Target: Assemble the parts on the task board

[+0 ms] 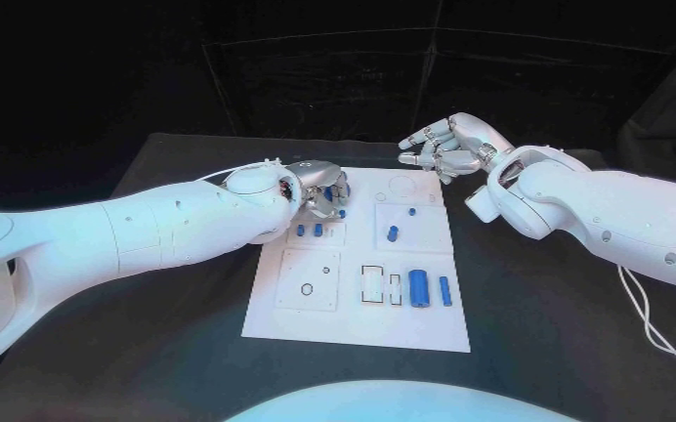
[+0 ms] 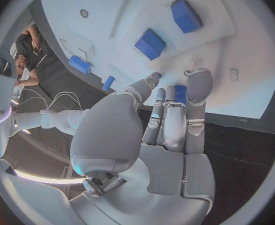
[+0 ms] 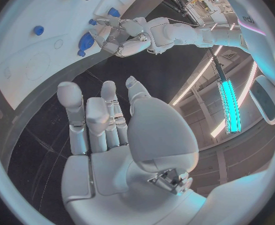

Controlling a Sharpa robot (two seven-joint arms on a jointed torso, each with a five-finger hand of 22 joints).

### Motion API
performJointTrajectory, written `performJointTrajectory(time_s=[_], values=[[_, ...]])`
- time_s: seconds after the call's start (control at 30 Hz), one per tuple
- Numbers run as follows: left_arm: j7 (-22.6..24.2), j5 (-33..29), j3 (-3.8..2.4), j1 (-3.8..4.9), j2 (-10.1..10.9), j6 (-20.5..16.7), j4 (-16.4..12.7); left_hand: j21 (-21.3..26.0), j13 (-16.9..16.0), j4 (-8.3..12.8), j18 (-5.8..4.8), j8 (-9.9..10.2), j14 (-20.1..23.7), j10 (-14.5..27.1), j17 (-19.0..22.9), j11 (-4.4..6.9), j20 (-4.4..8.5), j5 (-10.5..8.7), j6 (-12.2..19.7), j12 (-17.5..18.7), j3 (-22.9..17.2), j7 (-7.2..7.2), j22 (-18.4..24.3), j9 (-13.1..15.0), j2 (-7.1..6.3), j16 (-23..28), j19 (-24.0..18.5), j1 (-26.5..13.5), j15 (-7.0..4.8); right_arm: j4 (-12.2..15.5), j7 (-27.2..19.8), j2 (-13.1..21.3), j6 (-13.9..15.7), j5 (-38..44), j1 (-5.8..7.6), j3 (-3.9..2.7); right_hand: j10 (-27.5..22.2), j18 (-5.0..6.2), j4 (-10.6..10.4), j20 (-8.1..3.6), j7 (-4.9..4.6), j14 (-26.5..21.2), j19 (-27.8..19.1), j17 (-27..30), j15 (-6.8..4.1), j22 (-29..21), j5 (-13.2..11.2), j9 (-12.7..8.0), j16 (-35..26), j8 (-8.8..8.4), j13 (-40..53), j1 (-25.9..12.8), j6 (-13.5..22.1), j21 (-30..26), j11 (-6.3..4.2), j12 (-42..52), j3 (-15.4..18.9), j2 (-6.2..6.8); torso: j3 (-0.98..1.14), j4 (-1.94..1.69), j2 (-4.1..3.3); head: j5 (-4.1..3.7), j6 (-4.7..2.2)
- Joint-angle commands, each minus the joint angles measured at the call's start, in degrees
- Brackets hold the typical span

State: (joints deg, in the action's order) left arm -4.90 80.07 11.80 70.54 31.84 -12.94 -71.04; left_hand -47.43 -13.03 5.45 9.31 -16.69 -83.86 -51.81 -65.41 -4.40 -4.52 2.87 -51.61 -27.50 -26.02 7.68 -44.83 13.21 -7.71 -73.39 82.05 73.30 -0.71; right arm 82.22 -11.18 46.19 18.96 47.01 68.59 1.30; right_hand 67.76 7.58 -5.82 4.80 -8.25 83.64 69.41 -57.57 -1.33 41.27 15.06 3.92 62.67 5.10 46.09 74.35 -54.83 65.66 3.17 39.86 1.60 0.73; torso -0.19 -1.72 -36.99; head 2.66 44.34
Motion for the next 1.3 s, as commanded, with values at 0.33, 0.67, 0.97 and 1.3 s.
performJointTrajectory(time_s=[0.33, 0.67, 0.97, 1.3], values=[[0.71, 0.67, -0.02, -0.06, -0.95, 2.28, 0.55, -1.71, 0.47, -0.04, -1.1, 0.43, -1.06, -0.5, 0.37, 0.05, 0.06, -0.12, -0.65, 0.49, -0.29, 0.11, -1.46, -0.4, 0.16, -0.06, 0.61, -0.01, -0.16, 0.05, -0.65, -0.03, -0.31, -0.17, 0.1, -0.03, -0.46, 0.95, -0.05, -0.08, 0.01, 0.25, -0.25, -0.15, -0.06, -0.04, 0.34, -0.02, -0.21, -0.11, 0.06, -0.01, 0.44, -0.4, -0.1, 0.0, 0.04, -0.56, -0.02, -0.1, 0.03, -0.07, 0.1], [-0.58, 0.67, 0.0, -0.14, -1.41, 3.99, 0.91, -2.2, 0.95, 0.08, -1.19, 0.83, -1.09, -0.57, 0.75, 0.05, 0.11, -0.11, -0.66, 0.78, -0.42, 0.12, -1.99, -0.83, 0.02, 0.11, 0.76, 0.19, -0.19, 0.12, -0.71, 0.03, -0.17, -0.17, 0.11, -0.03, -0.46, 0.95, -0.05, -0.08, 0.01, 0.25, -0.25, -0.15, -0.06, -0.04, 0.34, -0.02, -0.21, -0.11, 0.06, -0.01, 0.44, -0.4, -0.1, 0.0, 0.04, -0.56, -0.02, -0.03, 0.04, -0.1, 0.12], [0.45, 0.55, 0.01, -0.15, -1.86, 5.11, 1.36, -4.63, 1.98, -0.16, -1.52, 1.44, -1.25, -3.95, 1.19, 0.99, 0.57, -0.12, -2.19, 0.73, -1.84, -0.57, -4.61, -1.76, 1.2, 0.18, 1.28, 0.48, -0.89, 0.14, -0.69, -0.05, -0.19, -0.17, 0.11, -0.03, -0.46, 0.95, -0.05, -0.08, 0.01, 0.25, -0.25, -0.15, -0.06, -0.04, 0.34, -0.02, -0.21, -0.11, 0.06, -0.01, 0.44, -0.4, -0.1, 0.0, 0.04, -0.56, -0.04, -0.11, -0.03, -0.05, 0.14], [-0.22, 0.5, 0.03, -0.16, -2.07, 4.86, 1.83, -6.08, 3.35, 0.08, -1.76, 1.44, -1.45, -7.93, 1.37, 1.7, 1.13, -0.11, -5.55, 1.82, -3.68, -1.06, -6.23, -2.21, 2.67, 0.09, 1.59, 1.43, -1.48, 0.18, -0.67, -0.04, -0.19, -0.17, 0.11, -0.03, -0.46, 0.95, -0.05, -0.08, 0.01, 0.25, -0.25, -0.15, -0.06, -0.04, 0.34, -0.02, -0.21, -0.11, 0.06, -0.01, 0.44, -0.4, -0.1, 0.0, 0.04, -0.56, -0.03, -0.05, 0.02, -0.04, 0.23]])
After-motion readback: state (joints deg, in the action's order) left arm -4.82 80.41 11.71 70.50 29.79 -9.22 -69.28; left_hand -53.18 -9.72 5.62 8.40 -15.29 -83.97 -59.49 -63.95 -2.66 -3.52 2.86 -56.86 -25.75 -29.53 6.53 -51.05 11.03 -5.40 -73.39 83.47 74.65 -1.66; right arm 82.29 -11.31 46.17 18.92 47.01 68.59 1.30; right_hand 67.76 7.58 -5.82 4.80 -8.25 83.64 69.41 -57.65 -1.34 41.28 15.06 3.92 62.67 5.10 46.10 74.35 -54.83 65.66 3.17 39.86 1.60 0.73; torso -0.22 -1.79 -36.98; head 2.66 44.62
